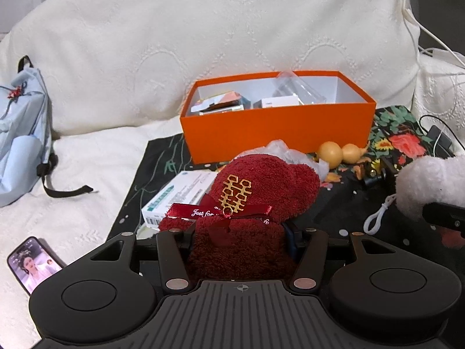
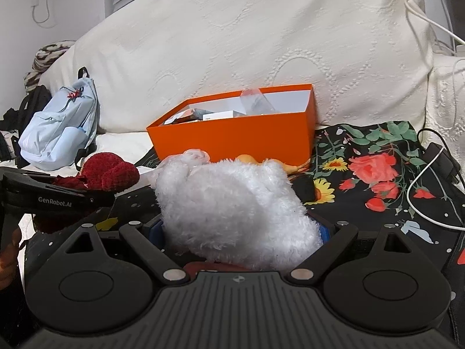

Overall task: Organize objects
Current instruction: 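Grasp the red plush bear with the left tool while the right tool holds the white plush, then lift both plushes with both tools and carry them over the orange box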

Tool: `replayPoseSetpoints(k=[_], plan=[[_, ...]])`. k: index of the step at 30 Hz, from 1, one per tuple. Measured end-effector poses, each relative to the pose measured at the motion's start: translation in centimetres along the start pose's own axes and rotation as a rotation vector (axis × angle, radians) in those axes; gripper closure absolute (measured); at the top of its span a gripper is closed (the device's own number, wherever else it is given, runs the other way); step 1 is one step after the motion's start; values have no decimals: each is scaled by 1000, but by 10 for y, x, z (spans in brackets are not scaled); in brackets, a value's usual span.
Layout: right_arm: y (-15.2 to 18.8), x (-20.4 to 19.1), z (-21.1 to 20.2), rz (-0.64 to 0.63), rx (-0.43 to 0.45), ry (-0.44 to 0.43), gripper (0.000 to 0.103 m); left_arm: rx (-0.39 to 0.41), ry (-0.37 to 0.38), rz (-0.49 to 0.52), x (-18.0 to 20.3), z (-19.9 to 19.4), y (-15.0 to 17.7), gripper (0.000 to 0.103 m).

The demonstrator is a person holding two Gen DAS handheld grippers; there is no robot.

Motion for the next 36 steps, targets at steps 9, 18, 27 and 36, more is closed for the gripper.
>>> replayPoseSetpoints(k=[9,18,27,36], plan=[[-2,4,-3,29,19,6,10,18,-1,1,0,1,-11,0],[-3,6,-3,37,19,8,10,18,9,-8,-1,5,-16,0],[-8,4,-3,39,33,0,10,60,29,7,1,2,-39,0],[-50,2,5,53,83,-43,10,145,72,12,4,10,-101,0]])
Point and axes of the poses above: each gripper's, at about its wrist camera, not at the fingertips, and z roughly the way its jaws point, x to its right, y to its underside, the point moved 5 cm from there along z, roughly the way its jaws point, and after that the axes turned 1 degree about -x, right-handed, at the moved point
